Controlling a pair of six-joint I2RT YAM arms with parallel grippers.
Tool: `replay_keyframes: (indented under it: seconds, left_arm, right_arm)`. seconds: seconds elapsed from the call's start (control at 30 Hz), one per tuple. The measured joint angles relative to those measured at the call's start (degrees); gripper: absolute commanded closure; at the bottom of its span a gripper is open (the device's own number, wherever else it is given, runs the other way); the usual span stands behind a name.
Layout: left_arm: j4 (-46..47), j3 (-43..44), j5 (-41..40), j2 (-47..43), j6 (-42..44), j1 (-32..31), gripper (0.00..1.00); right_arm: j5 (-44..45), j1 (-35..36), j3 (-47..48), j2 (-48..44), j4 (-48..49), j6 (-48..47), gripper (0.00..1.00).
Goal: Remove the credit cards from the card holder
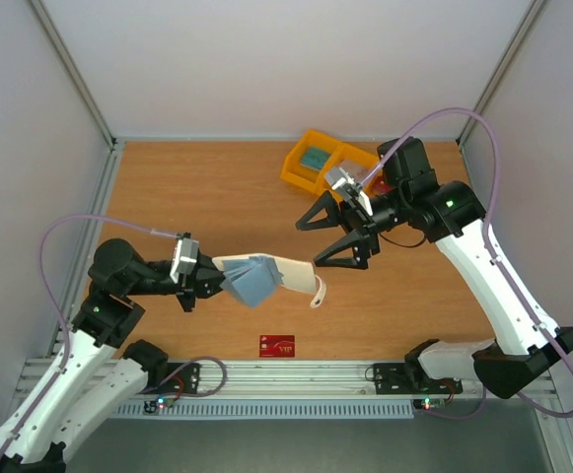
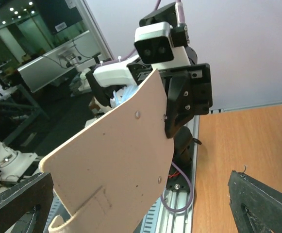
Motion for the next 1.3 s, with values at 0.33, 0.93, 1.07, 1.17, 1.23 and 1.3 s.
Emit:
replay_keyframes:
  seconds: [0.33,0.93,1.07,1.17,1.23,1.3]
  left_arm:
    - [-0.4,-0.1,-10.7,1.1,-13.8,-0.2,1.0]
    - [-3.3,-0.4,-18.6,1.1,-15.3,-0.2,1.0]
    - [-4.0,-0.4,-19.7,1.1,-15.3,-0.2,1.0]
    - [-4.3,-0.6,-20.2,1.1,-15.3,-0.2,1.0]
    - [-4.3,-0.8,-20.4,1.1,-15.3,-0.2,1.0]
    - [-4.3,-1.0,-20.5,1.1,-15.3,-0.2,1.0]
  right_arm:
    - [13.3,0.0,-7.7,-4.1,11.5,10.6,0.02]
    - [47.7,15.5,-16.0,-8.8,27.6,18.9,0.12]
    - [56.9,22.3,-16.7,-10.0,29.3,17.5,0.09]
    - [63.1,27.4,-16.7,-9.5,30.1,16.0,0.08]
    - [64.8,29.0,-16.3,-8.4,30.1,15.5,0.1]
    - [66.7,29.3,-15.4,-6.5,29.8,15.3,0.1]
